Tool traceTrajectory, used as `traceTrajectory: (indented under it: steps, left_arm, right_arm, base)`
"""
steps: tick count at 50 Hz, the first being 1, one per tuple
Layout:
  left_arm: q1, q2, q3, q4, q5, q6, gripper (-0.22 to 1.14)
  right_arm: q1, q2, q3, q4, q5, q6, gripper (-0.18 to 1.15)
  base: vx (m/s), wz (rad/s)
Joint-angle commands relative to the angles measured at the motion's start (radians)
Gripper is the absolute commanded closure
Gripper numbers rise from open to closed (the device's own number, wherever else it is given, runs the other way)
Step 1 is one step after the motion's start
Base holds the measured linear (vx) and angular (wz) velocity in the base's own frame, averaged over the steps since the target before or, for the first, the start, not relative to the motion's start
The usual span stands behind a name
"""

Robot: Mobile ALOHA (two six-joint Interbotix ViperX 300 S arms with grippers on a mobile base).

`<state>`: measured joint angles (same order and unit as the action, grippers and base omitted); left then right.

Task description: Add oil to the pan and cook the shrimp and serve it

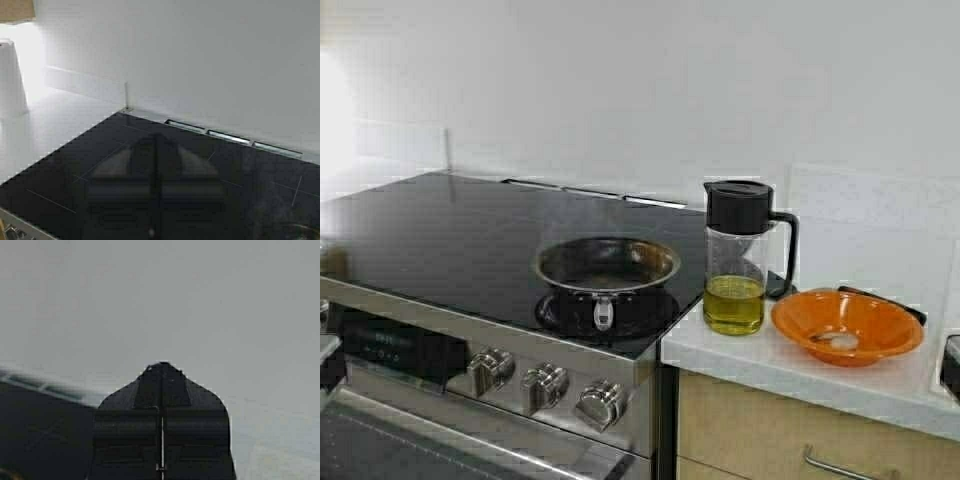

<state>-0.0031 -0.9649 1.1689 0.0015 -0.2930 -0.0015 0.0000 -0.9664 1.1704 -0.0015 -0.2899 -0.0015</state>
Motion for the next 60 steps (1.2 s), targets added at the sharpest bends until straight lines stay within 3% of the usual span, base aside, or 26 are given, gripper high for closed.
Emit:
traceTrajectory:
  steps: [1, 5, 12, 14, 20, 25, 36, 60]
  left_arm:
    - [-0.003, 0.009, 0.009, 0.002, 0.002, 0.0, 0.94]
    - [-0.003, 0.008, 0.011, 0.003, 0.002, -0.006, 0.84]
    - [-0.003, 0.009, 0.014, 0.002, 0.002, -0.008, 0.88]
    - [-0.003, 0.008, 0.014, 0.002, 0.002, -0.008, 0.89]
    - [-0.003, 0.008, 0.015, 0.002, 0.002, -0.009, 0.89]
    - [-0.003, 0.008, 0.015, 0.003, 0.002, -0.011, 0.89]
    - [-0.003, 0.006, 0.018, 0.003, 0.002, -0.011, 0.89]
    - [-0.003, 0.006, 0.023, 0.003, 0.002, -0.011, 0.89]
  right_arm:
    - [0.037, 0.018, 0.002, 0.009, 0.006, 0.02, 0.91]
    - [0.106, 0.048, -0.009, 0.015, 0.032, 0.058, 0.62]
    - [0.261, 0.166, -0.04, 0.015, 0.023, 0.072, -0.07]
    - [0.293, 0.21, -0.048, 0.015, -0.006, 0.069, -0.15]
    - [0.342, 0.35, -0.051, 0.018, -0.11, 0.067, -0.04]
    - [0.364, 0.466, -0.046, 0.055, -0.172, 0.067, -0.05]
    - [0.454, 0.681, -0.038, 0.249, -0.264, 0.051, -0.05]
    - [0.709, 1.137, -0.026, 0.692, -0.675, -0.035, -0.05]
  base:
    - [0.0, 0.0]
    - [0.0, 0.0]
    - [0.0, 0.0]
    - [0.0, 0.0]
    - [0.0, 0.0]
    - [0.0, 0.0]
    - [0.0, 0.0]
    - [0.0, 0.0]
